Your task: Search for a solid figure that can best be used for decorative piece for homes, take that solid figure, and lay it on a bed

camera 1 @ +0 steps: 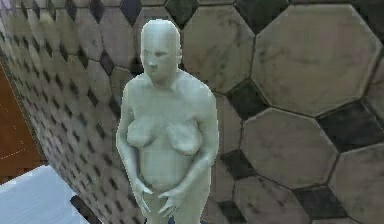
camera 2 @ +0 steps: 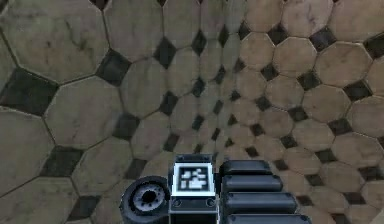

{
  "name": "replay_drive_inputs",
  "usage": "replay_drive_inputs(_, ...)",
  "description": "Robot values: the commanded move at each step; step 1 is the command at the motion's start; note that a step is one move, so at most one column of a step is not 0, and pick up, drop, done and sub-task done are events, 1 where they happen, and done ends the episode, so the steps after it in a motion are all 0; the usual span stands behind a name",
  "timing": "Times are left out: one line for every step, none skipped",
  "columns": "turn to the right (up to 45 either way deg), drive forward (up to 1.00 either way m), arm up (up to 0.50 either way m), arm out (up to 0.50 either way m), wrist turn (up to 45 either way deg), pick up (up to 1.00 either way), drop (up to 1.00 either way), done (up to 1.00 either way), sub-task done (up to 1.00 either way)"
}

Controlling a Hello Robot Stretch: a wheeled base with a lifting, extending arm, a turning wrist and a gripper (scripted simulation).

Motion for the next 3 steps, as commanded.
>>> replay_drive_inputs(45.0, 0.0, 0.0, 0.0, 0.0, 0.0, 0.0, 0.0, 0.0)
replay_drive_inputs(45.0, 0.0, 0.0, 0.0, 0.0, 0.0, 0.0, 0.0, 0.0)
replay_drive_inputs(27.0, 0.0, 0.0, 0.0, 0.0, 0.0, 0.0, 0.0, 0.0)
